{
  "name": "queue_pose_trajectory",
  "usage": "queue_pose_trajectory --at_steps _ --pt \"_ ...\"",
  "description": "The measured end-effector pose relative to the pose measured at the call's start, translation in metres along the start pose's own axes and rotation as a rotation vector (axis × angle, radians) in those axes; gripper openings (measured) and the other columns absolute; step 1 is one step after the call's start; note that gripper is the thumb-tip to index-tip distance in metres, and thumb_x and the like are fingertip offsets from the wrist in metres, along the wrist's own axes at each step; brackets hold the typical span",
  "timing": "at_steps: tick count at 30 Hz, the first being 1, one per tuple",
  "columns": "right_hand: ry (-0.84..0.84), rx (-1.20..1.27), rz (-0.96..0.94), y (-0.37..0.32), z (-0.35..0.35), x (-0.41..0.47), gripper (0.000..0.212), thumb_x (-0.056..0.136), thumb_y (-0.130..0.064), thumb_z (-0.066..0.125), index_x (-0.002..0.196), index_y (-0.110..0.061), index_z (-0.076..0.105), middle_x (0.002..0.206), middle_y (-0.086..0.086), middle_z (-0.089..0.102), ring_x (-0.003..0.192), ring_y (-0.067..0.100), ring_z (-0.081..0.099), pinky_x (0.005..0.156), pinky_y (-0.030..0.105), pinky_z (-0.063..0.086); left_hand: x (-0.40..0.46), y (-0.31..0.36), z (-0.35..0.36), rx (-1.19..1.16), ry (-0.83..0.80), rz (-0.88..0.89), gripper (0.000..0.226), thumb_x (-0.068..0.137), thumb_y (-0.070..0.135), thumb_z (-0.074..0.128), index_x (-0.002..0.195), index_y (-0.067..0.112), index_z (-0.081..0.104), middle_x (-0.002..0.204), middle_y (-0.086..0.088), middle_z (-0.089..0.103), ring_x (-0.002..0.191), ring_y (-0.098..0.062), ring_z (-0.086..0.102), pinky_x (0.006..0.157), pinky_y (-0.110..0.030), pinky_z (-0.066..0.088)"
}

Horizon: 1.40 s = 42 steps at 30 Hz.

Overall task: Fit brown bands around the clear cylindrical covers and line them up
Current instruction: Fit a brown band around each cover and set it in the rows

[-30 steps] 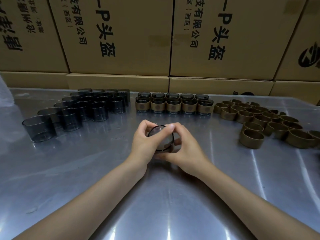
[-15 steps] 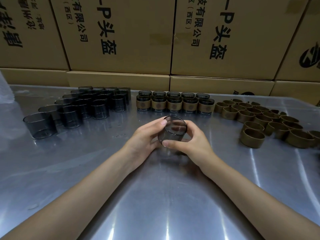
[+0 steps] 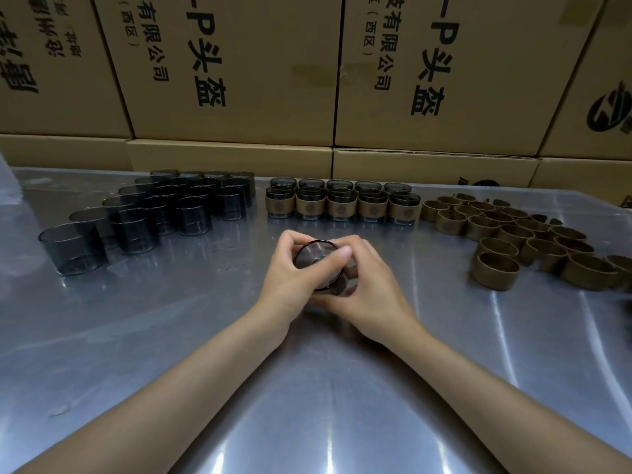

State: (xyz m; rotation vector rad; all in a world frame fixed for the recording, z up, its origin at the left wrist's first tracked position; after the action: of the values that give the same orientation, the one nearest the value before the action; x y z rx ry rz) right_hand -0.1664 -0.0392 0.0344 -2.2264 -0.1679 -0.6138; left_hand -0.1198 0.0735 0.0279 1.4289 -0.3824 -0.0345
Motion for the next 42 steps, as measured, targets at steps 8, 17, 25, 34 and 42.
queue_pose_trajectory --at_steps 8,17,25,34,42 --pt "-0.006 0.016 0.024 0.001 0.001 -0.001 0.062 0.063 -0.040 0.085 0.115 -0.035 0.051 0.110 -0.016 0.058 0.102 0.003 0.057 0.085 0.033 0.052 0.005 -0.002 -0.005 -0.089 0.017 -0.069 0.023 0.091 0.034 0.062 0.069 0.027 0.062 0.088 -0.007 0.065 0.090 -0.025 0.065 0.080 -0.043 0.052" --pt "-0.029 0.399 0.188 0.007 -0.001 0.001 0.059 0.075 -0.034 0.079 0.127 -0.027 0.050 0.112 -0.007 0.062 0.103 0.008 0.062 0.079 0.029 0.055 -0.004 0.007 0.009 -0.036 -0.163 0.022 0.039 0.097 0.042 0.040 0.115 0.024 0.069 0.119 -0.007 0.068 0.112 -0.018 0.064 0.095 -0.033 0.049" --pt "0.071 0.679 0.442 0.014 -0.007 0.004 0.067 0.087 -0.072 0.033 0.072 -0.019 0.070 0.053 0.000 0.060 0.035 0.012 0.038 0.037 0.019 0.029 -0.017 0.023 0.018 0.224 -0.217 0.321 0.048 0.083 0.042 0.062 0.129 0.032 0.054 0.119 0.007 0.060 0.114 -0.007 0.057 0.099 -0.026 0.045" --pt "0.078 0.759 0.480 0.008 -0.003 -0.001 0.068 0.098 -0.057 0.029 0.062 -0.017 0.072 0.048 0.000 0.060 0.034 0.005 0.048 0.034 0.012 0.032 -0.023 0.034 0.020 0.064 0.020 0.334 0.027 0.073 0.024 0.081 0.095 0.014 0.068 0.082 0.011 0.071 0.079 -0.001 0.067 0.069 -0.012 0.049" --pt "0.063 0.897 0.549 0.012 0.000 -0.001 0.061 0.094 -0.057 0.034 0.070 -0.009 0.063 0.044 0.005 0.053 0.025 0.008 0.038 0.030 0.011 0.027 -0.016 0.031 0.018 -0.156 0.005 0.017 0.023 0.092 0.032 0.061 0.087 0.017 0.078 0.083 -0.001 0.076 0.079 -0.009 0.071 0.068 -0.015 0.053"
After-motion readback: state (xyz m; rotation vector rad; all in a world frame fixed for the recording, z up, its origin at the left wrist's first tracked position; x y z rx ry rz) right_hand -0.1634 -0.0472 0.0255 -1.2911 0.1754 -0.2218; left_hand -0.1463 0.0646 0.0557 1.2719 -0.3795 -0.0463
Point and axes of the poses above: each hand's wrist, its own x-axis towards the middle knuckle, its own z-axis out of the palm, y = z × x, the point moved 5 cm from there along x, towards the middle knuckle
